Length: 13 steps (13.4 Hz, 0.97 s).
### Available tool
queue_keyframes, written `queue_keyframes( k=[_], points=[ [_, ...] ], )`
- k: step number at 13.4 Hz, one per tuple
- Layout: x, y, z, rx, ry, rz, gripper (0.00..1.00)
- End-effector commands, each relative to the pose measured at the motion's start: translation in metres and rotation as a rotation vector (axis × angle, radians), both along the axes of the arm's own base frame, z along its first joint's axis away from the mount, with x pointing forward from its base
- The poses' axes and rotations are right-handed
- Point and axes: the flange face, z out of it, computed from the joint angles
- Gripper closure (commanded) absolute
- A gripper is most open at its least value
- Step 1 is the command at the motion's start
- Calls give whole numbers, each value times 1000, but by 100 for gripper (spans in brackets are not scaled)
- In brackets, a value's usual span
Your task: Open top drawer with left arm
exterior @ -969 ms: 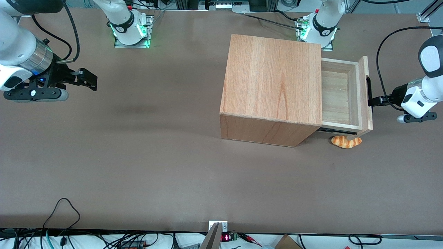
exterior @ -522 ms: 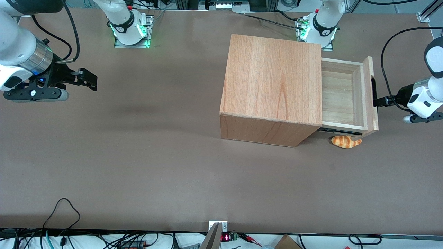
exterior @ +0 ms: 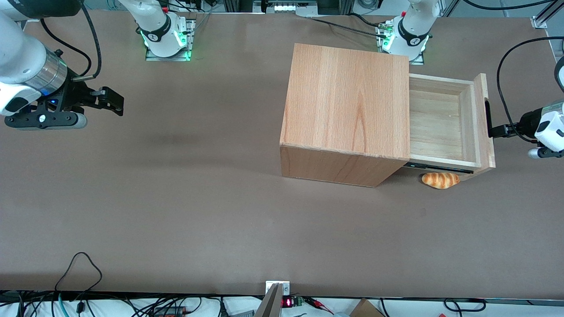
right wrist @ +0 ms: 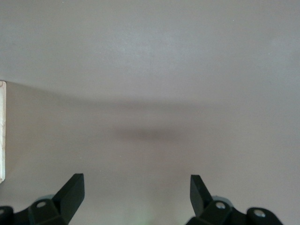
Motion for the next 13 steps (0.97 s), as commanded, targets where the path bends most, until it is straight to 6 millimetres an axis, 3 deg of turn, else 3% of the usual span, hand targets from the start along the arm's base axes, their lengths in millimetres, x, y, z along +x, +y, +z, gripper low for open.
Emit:
queue_keyframes(
  k=[1, 5, 13],
  points=[
    [13, 11, 9, 21, -19, -23, 0],
    [17, 11, 21, 23, -28, -27, 0],
    [33, 5, 108, 26, -57, -54, 0]
  ],
)
